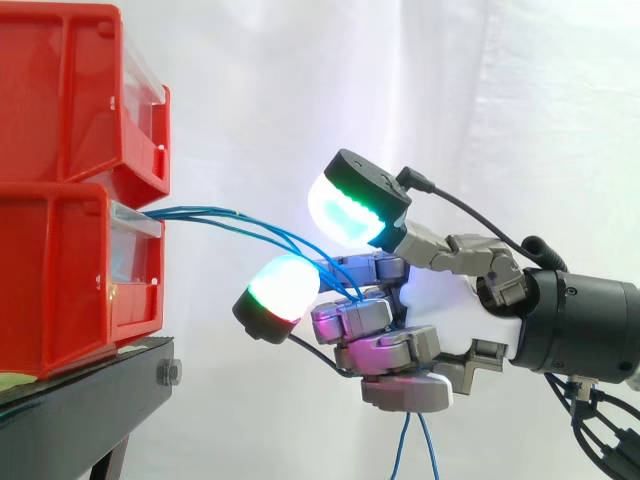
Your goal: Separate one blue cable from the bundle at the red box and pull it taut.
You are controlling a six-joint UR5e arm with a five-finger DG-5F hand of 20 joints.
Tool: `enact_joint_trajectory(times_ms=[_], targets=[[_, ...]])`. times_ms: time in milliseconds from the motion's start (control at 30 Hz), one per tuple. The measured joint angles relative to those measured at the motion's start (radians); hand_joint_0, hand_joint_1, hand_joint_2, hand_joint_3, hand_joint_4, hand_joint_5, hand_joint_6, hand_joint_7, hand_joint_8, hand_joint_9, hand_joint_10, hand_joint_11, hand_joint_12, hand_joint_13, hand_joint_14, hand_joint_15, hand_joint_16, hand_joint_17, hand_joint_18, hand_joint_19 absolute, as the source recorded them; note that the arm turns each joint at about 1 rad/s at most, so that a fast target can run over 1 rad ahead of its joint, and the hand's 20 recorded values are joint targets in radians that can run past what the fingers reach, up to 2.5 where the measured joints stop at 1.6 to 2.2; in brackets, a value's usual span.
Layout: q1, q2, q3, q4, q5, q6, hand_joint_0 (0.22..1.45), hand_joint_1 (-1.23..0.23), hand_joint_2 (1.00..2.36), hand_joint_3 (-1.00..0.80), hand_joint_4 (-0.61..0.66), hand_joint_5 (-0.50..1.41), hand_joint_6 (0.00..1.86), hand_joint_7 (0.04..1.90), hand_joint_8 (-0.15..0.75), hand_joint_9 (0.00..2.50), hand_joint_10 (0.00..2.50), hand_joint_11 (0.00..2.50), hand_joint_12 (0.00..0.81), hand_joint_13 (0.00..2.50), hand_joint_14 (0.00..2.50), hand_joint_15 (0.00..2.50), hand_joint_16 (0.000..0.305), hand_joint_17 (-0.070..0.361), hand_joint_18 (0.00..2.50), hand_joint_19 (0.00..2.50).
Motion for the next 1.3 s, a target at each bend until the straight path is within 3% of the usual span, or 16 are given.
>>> enact_joint_trajectory(times_ms=[233,267,300,767,1067,1300], targets=[[-0.003,0.000,-0.001,-0.002,0.000,-0.003,0.50,-0.58,1.00,-0.50,0.23,-0.27,0.87,0.89,0.498,0.32,2.50,2.50,0.676,1.37,2.50,1.64,0.073,0.165,1.92,0.53],[-0.003,0.000,-0.001,-0.002,0.000,-0.004,0.50,-0.57,1.00,-0.50,0.23,-0.27,0.87,0.89,0.498,0.34,2.50,2.50,0.693,1.43,2.50,1.66,0.224,0.168,1.98,0.49],[-0.003,0.000,0.000,-0.003,0.000,-0.006,0.50,-0.57,1.00,-0.50,0.24,-0.27,0.87,0.88,0.502,0.35,2.50,2.50,0.704,1.46,2.50,1.67,0.230,0.173,2.03,0.46],[-0.011,0.000,-0.001,-0.003,0.000,-0.014,0.50,-0.55,1.00,-0.50,0.26,-0.27,0.86,0.89,0.533,0.51,2.50,2.50,0.734,1.63,2.50,1.68,0.242,0.181,2.25,0.46],[-0.015,0.000,-0.001,0.003,0.000,-0.016,0.50,-0.54,1.00,-0.50,0.26,-0.27,0.86,0.89,0.530,0.51,2.50,2.50,0.732,1.60,2.50,1.64,0.242,0.182,2.24,0.48],[-0.010,-0.020,-0.001,0.041,0.012,-0.058,0.50,-0.53,1.00,-0.50,0.26,-0.27,0.86,0.89,0.522,0.49,2.50,2.50,0.718,1.58,2.50,1.65,0.236,0.177,2.20,0.52]])
